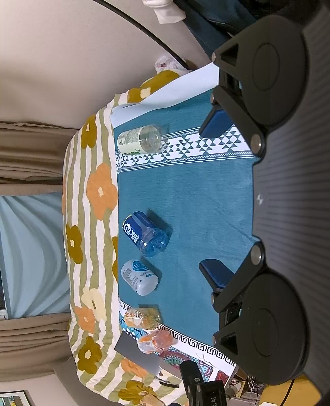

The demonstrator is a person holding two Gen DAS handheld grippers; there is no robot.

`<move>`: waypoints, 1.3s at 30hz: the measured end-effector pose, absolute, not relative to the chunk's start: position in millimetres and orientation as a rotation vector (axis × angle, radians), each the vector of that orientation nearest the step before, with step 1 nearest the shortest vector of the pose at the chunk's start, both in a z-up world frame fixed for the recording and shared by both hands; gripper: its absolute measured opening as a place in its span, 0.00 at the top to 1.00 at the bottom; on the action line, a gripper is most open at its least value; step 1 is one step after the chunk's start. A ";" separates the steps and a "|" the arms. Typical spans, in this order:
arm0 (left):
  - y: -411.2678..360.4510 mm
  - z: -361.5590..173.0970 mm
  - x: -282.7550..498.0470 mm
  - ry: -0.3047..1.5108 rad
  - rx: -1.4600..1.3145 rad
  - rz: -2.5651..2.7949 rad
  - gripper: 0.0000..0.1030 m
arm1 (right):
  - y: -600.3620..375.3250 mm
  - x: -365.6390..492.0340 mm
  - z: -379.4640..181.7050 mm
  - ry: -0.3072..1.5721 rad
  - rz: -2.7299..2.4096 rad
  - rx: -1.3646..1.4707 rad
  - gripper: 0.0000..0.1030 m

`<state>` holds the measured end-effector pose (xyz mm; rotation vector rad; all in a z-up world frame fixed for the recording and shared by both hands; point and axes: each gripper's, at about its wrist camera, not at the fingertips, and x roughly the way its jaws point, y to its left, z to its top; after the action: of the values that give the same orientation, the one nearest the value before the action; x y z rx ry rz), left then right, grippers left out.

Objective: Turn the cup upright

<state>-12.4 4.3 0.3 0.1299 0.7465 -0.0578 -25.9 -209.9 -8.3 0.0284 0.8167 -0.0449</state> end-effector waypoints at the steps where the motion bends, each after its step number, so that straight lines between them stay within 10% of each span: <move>1: 4.4 0.3 -12.9 0.745 0.131 -0.058 0.00 | -209.8 -26.0 -8.2 0.816 -0.045 0.028 0.00; 39: 2.4 3.0 -19.4 0.723 0.136 -0.074 0.00 | -206.7 -37.5 -2.9 0.791 -0.052 0.032 0.00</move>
<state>-19.4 2.4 3.0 0.1363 0.7231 -0.0736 -37.5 -206.7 -2.9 0.0324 0.7914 -0.0520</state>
